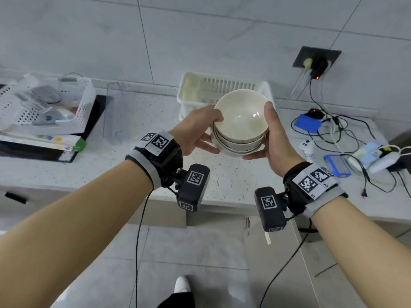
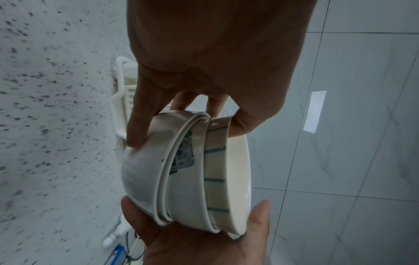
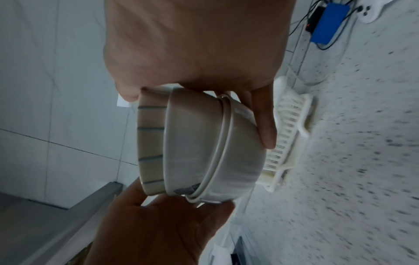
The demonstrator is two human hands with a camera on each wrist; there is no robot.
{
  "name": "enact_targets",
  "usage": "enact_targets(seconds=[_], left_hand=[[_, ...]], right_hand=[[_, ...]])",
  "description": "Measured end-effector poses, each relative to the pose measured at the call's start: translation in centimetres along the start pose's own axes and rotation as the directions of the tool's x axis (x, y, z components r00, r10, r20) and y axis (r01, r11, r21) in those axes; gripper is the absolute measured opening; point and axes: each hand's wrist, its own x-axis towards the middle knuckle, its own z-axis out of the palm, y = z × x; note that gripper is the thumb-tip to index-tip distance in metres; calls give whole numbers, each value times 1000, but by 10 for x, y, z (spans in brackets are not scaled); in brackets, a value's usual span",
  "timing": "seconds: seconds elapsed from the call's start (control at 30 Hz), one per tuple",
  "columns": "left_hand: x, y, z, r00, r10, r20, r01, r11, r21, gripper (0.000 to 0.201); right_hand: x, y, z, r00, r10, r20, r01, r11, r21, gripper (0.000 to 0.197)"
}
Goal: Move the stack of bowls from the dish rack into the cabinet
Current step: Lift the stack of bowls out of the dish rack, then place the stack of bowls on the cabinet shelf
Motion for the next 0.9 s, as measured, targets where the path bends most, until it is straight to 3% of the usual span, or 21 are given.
enact_targets(seconds=[0.23,0.4,0.57,0.77,0.9], left_hand=[[-29,-96,42,992,-127,20,127,992,-11,32],[-52,-177,85,975,-223,-7,222,972,-76,33],[-57,-260,110,958,-287,22,287,957,-31,34],[-24,-361,131,938,-347,20,348,937,-26,41],[25,-427,135,934,-356,-15,354,933,-69,45]], right_hand=[[-54,84,-17,988,156,-1,-156,987,-38,60],[-95,168,-39,966,258,-5,-258,966,-22,78],[-127,261,-47,939,344,-29,-343,939,26,80],[-119,366,-51,911,410,-32,-409,912,36,76],[-78,433,-50,900,428,-77,-426,904,45,73]])
